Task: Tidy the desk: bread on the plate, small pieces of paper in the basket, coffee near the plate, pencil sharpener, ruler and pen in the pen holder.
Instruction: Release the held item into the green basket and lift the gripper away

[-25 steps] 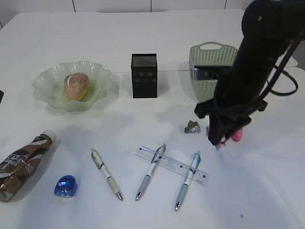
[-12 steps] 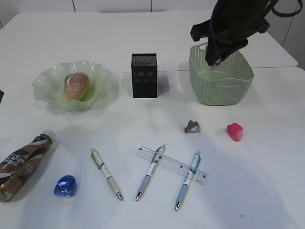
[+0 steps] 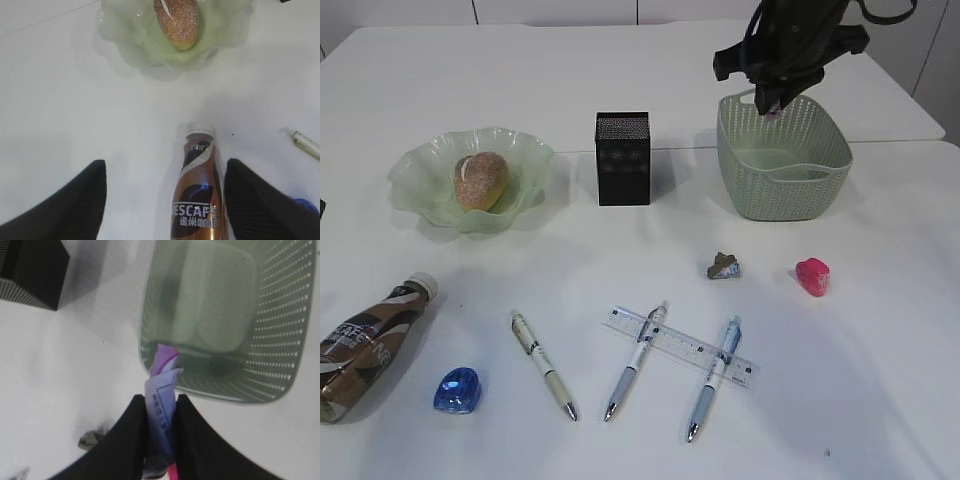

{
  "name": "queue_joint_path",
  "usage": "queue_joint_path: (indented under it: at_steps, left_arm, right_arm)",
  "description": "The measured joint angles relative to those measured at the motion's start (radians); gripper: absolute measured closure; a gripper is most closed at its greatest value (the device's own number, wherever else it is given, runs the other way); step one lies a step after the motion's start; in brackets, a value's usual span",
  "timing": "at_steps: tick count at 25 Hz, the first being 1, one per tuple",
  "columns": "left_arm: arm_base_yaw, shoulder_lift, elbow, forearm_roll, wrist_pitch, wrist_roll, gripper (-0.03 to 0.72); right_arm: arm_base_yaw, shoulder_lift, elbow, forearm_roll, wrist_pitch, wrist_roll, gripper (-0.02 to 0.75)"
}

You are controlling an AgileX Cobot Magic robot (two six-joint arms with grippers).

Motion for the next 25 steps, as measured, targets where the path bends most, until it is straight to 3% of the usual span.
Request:
queue_joint_path:
  at_steps: [10,16,25]
  left_arm:
    - [0.000,0.000,0.000,0.000,0.023,0.000,0.168]
    - [0.000,0.000,0.000,-0.002,0.024,0.000,0.168]
    - [0.000,0.000,0.000,-0.005,0.024,0.000,0.168]
  right_arm:
    - [-0.045,0.176,-0.173,-0.043,-0.035,0.150,0.582]
    - [-0.129,0.198,-0.184,-0.026,-0.072,0.164,0.582]
    - [-0.143,0.272,-0.186,0.000,-0.074,0.166,0.582]
